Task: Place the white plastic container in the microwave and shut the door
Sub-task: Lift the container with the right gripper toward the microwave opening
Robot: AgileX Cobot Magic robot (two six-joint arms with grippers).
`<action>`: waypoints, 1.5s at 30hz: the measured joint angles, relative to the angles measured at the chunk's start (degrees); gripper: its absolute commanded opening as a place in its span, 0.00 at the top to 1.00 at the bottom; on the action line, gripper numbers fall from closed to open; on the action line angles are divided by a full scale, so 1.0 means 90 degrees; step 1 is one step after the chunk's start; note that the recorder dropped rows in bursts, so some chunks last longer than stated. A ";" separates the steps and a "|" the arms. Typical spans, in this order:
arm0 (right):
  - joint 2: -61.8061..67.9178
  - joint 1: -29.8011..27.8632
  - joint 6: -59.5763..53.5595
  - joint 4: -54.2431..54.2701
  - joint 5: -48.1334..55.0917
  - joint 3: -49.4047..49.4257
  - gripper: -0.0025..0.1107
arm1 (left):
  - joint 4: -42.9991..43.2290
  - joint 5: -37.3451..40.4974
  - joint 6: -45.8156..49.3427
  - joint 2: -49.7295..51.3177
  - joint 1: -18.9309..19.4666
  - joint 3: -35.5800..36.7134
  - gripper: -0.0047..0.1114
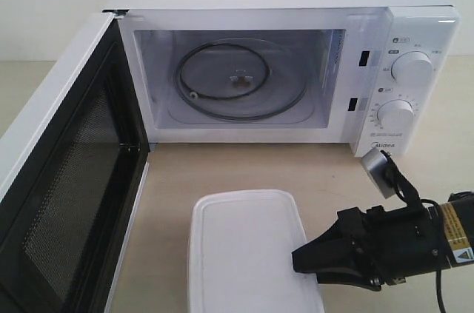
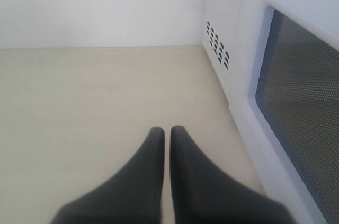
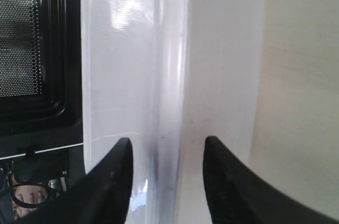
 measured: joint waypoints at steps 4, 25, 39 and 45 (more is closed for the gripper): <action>0.0000 0.0000 0.0117 -0.0047 -0.0079 -0.0075 0.61 | 0.0000 0.0000 0.0000 0.0000 0.0000 0.0000 0.92; 0.0000 0.0000 0.0469 -0.0391 -0.0087 -0.0075 0.93 | 0.0000 0.0000 0.0000 0.0000 0.0000 0.0000 0.92; 0.0000 0.0000 0.0384 -0.0420 -0.0087 -0.0075 0.98 | 0.0000 0.0000 0.0000 0.0000 0.0000 0.0000 0.92; 0.0000 0.0000 0.0295 -0.0420 -0.0087 -0.0075 0.98 | 0.0000 0.0000 0.0000 0.0000 0.0000 0.0000 0.92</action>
